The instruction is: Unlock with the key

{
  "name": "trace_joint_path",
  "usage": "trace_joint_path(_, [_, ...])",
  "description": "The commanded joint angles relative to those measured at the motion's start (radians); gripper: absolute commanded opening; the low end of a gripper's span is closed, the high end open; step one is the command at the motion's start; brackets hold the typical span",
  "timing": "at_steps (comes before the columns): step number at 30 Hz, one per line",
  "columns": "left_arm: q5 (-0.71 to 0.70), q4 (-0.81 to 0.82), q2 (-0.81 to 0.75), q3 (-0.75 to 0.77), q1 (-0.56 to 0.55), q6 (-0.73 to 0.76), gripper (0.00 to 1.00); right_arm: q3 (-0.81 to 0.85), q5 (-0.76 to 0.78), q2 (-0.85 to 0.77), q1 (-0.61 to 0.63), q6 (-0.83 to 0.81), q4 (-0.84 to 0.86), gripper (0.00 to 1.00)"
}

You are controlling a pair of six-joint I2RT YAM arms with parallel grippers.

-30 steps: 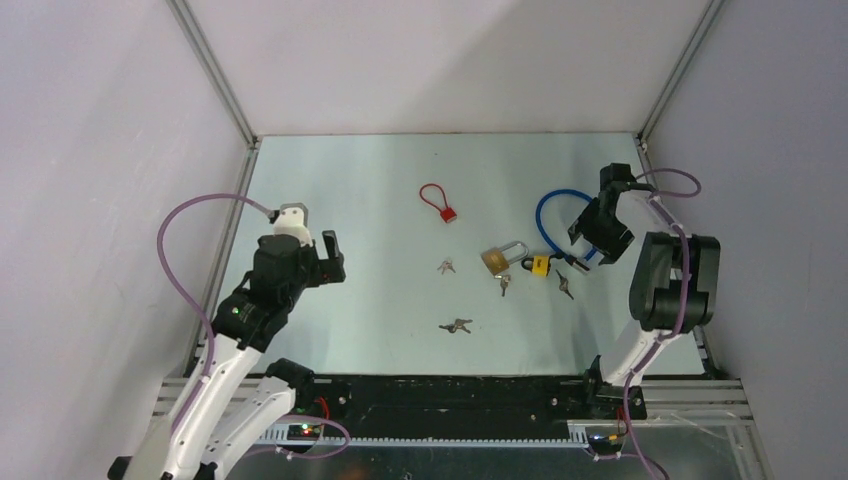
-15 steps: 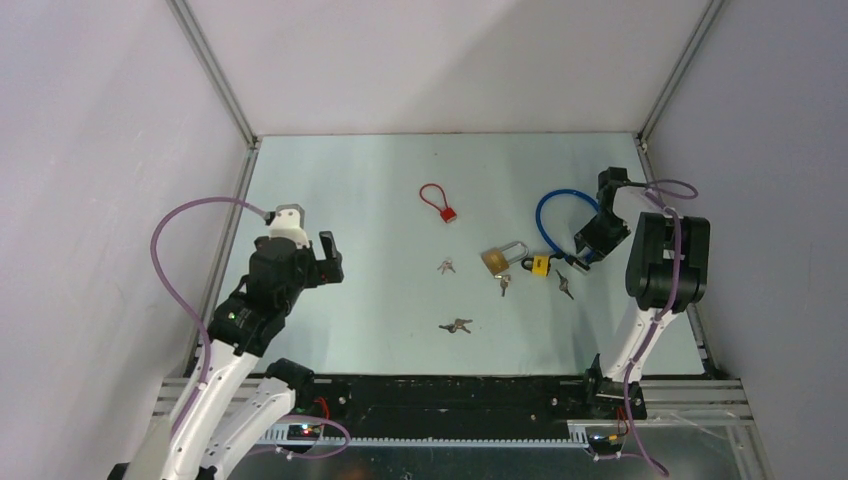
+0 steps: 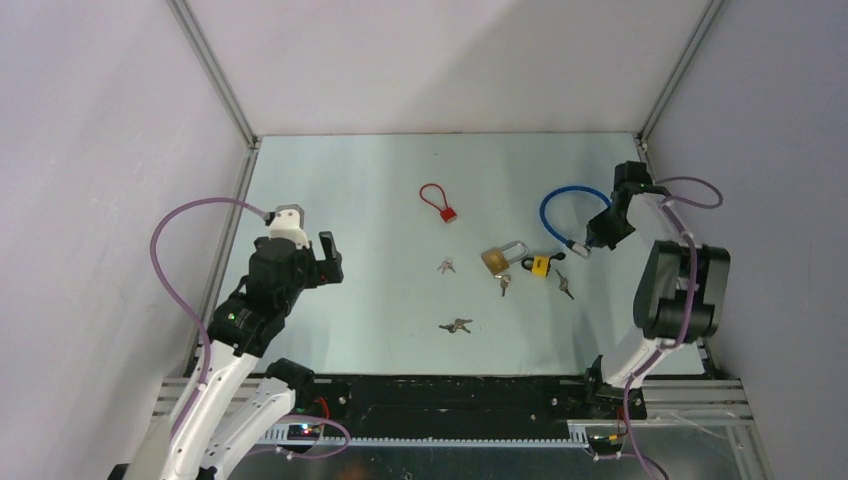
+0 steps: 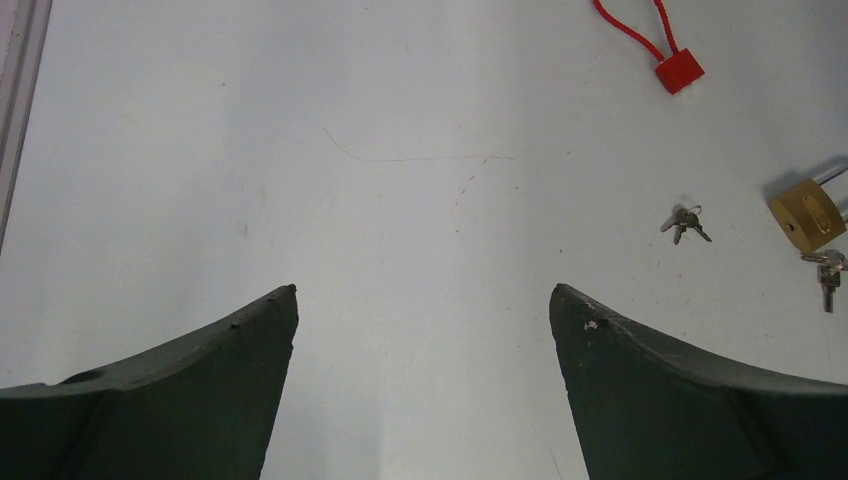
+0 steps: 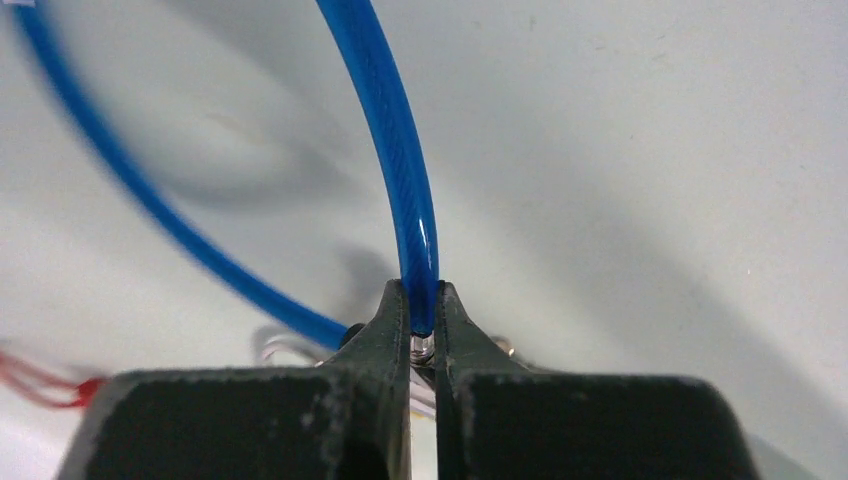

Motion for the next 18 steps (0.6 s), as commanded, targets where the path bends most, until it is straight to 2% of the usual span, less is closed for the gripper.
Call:
trace_joint_path(1, [-0.017, 0.012, -0.004, -0.003, -0.005, 0.016, 1.0, 0.018, 0.007, -0.202, 0.02, 0.056, 0.002, 0.0])
trace_joint_path(5, [-0.011, 0.013, 0.0, -0.001, -0.004, 0.015, 1.0, 0.018, 0.022, -0.292, 0.101, 0.116, -0.027, 0.0])
trace_joint_path(9, [-0.005, 0.012, 0.0, -0.001, -0.004, 0.013, 1.0, 0.01, 0.059, -0.348, 0.254, 0.192, -0.024, 0.0])
trace_joint_path(15, [-0.005, 0.012, -0.004, -0.002, -0.004, 0.01, 1.0, 0.002, 0.118, -0.372, 0.56, 0.312, 0.069, 0.0])
trace_joint_path(18, [-0.01, 0.012, -0.009, -0.003, -0.004, 0.008, 1.0, 0.001, 0.155, -0.353, 0.693, 0.36, 0.179, 0.0])
